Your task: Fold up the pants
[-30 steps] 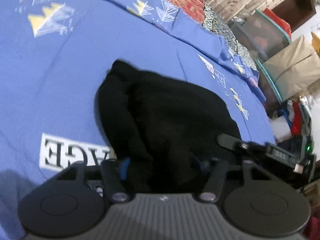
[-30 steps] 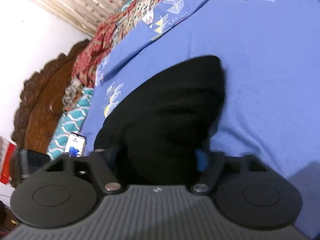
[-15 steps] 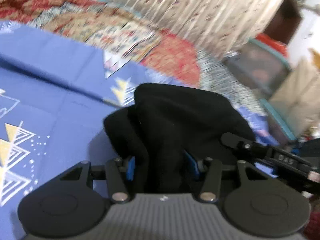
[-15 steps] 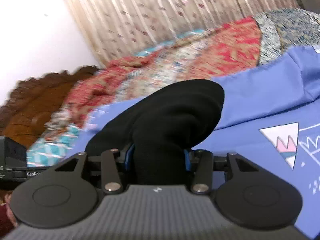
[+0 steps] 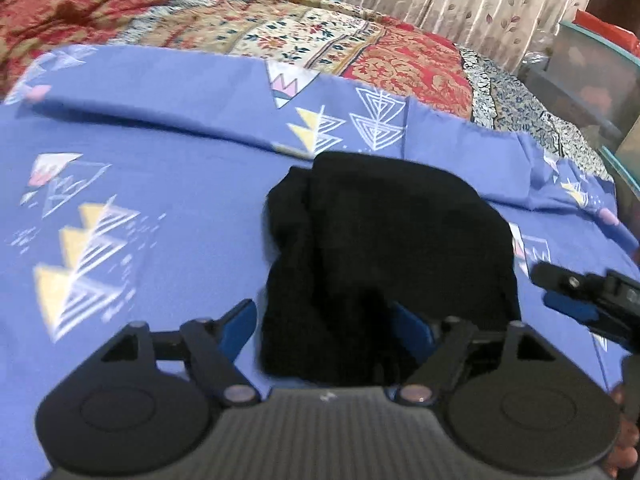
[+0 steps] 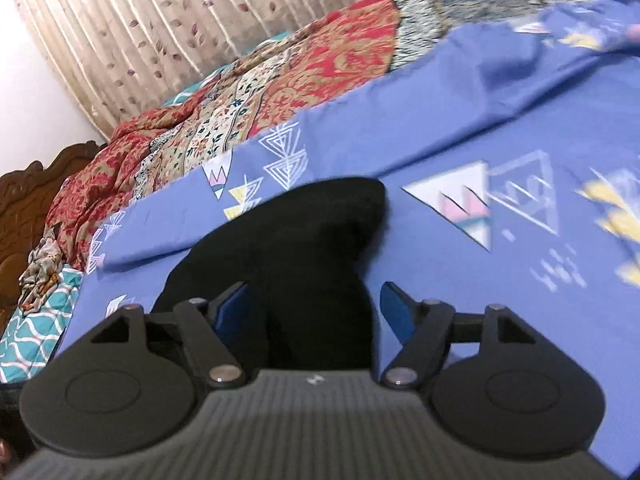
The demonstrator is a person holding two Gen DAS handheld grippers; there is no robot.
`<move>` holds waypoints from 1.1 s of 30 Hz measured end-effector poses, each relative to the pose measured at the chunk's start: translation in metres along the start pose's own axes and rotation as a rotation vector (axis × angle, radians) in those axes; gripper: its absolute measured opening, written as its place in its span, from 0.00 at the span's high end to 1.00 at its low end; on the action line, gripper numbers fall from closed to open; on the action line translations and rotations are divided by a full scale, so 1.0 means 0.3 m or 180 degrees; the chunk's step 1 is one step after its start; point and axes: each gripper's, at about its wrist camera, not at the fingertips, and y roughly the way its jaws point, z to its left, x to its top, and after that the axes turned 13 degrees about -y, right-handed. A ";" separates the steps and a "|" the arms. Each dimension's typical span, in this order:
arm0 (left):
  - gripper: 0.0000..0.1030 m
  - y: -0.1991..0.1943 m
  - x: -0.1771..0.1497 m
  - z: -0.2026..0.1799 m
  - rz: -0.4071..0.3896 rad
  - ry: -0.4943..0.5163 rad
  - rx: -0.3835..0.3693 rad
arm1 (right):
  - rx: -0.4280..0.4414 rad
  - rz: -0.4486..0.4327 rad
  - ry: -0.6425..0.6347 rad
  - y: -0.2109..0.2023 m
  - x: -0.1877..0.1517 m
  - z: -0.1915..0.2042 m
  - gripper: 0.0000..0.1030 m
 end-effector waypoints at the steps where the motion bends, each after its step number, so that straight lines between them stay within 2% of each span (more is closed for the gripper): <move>1: 0.19 -0.031 -0.025 0.000 -0.0013 0.0019 0.0055 | -0.0025 0.0006 0.0023 -0.013 -0.016 -0.001 0.27; 3: 0.11 -0.097 -0.080 0.000 -0.0054 0.0084 0.0183 | -0.0081 0.0049 0.0066 -0.078 -0.082 0.020 0.24; 7: 0.07 -0.205 -0.181 -0.004 -0.0082 0.0189 0.0383 | -0.0166 0.0148 0.0201 -0.128 -0.176 0.078 0.17; 11: 0.00 -0.297 -0.267 0.003 -0.0104 0.0182 0.0448 | -0.0216 0.0220 0.0176 -0.214 -0.271 0.139 0.12; 15: 0.00 -0.367 -0.341 -0.005 -0.0121 0.0247 0.0478 | -0.0227 0.0349 0.0178 -0.253 -0.329 0.199 0.09; 19: 0.00 -0.411 -0.384 -0.006 -0.0150 0.0256 0.0519 | -0.0154 0.0456 0.0119 -0.267 -0.357 0.237 0.09; 26: 0.00 -0.441 -0.411 0.004 -0.0182 0.0277 0.0696 | -0.0041 0.0480 0.0027 -0.277 -0.367 0.279 0.08; 33: 0.00 -0.441 -0.419 0.019 -0.0235 0.0290 0.0820 | -0.0052 0.0510 0.0095 -0.276 -0.377 0.276 0.08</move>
